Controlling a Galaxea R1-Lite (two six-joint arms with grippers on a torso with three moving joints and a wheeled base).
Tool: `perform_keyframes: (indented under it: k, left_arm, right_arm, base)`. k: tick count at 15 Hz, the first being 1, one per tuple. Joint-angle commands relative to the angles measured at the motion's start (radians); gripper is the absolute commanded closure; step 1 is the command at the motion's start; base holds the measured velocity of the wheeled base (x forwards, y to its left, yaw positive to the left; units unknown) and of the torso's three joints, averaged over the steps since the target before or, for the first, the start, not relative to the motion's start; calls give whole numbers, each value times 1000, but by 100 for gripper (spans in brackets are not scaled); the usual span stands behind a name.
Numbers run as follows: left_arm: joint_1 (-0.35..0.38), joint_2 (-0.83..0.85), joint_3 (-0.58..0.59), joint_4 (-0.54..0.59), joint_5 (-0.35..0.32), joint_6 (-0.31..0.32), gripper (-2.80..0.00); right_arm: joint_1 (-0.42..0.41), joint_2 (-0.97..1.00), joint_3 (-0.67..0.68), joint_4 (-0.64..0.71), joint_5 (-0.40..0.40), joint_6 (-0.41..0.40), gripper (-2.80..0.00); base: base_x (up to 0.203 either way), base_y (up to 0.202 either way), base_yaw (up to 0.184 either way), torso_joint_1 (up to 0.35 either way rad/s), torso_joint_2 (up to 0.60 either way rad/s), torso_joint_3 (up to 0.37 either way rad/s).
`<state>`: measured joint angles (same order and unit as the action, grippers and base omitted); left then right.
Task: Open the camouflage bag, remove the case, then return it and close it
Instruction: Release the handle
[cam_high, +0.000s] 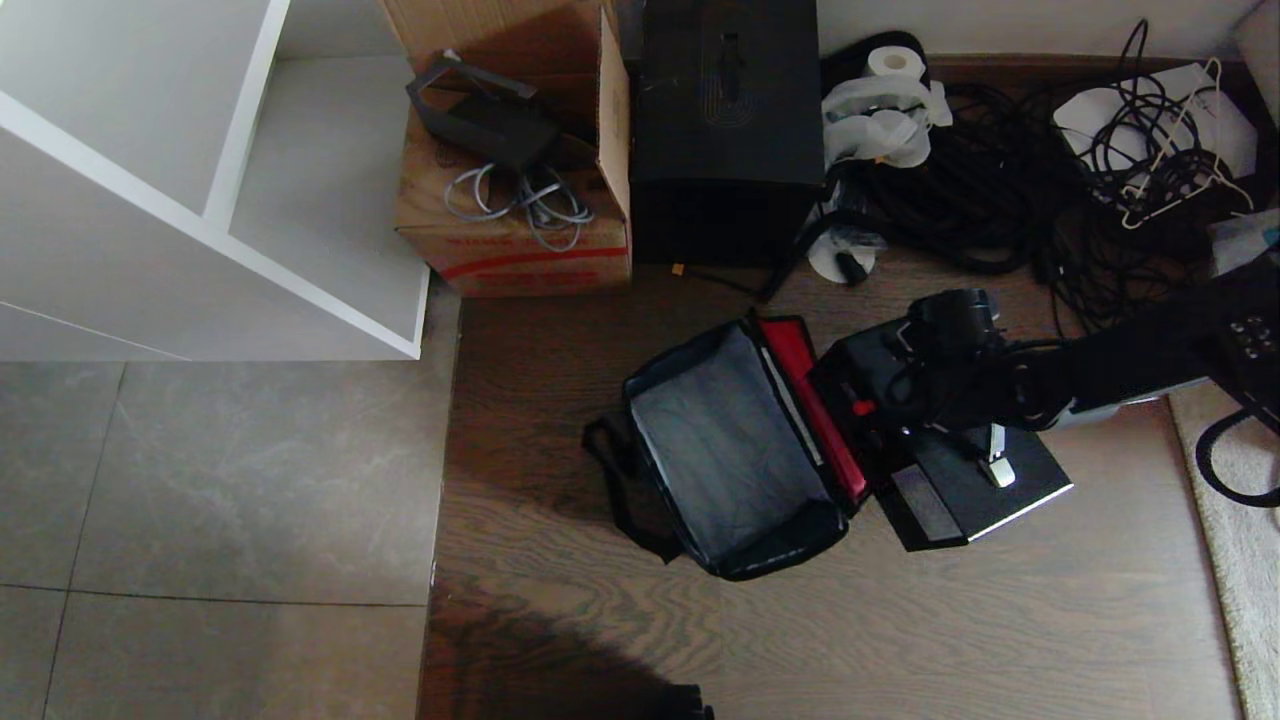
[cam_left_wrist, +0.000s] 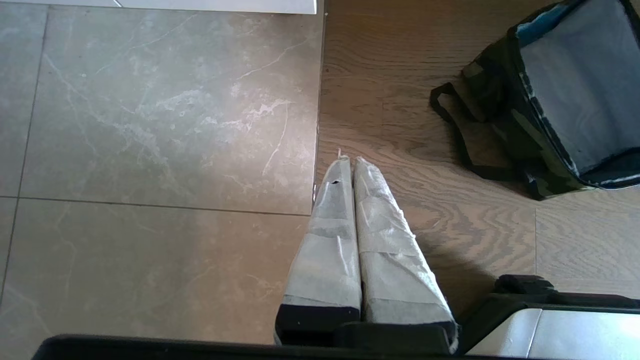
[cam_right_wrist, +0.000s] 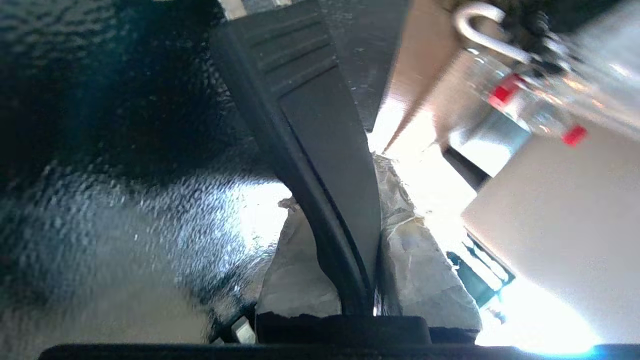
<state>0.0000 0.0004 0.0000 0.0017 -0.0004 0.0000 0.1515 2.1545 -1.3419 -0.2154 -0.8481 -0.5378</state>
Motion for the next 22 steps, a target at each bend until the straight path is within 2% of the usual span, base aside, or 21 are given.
perform_keyframes:
  k: [1, 14, 15, 16, 20, 22]
  left_arm:
    - [0, 0, 0, 0, 0, 0, 0]
    - [0, 1, 0, 0, 0, 0, 0]
    - [0, 1, 0, 0, -1, 0, 0]
    - [0, 0, 0, 0, 0, 0, 0]
    - [0, 0, 0, 0, 0, 0, 0]
    - [0, 0, 0, 0, 0, 0, 0]
  right_arm:
    - [-23, 24, -18, 0, -2, 5, 0]
    - [-89, 206, -164, -14, -3, 27, 0]
    - [-89, 215, -163, -9, -3, 28, -155]
    - [-89, 224, -163, -14, -4, 28, -280]
    - [-80, 207, -100, -10, 8, 35, -280]
    - [-51, 159, -16, -14, 58, 35, -280]
  base:
    - [0, 0, 0, 0, 0, 0]
    - [0, 0, 0, 0, 0, 0]
    - [0, 0, 0, 0, 0, 0]
    - [0, 0, 0, 0, 0, 0]
    - [0, 0, 0, 0, 0, 0]
    - [0, 0, 0, 0, 0, 0]
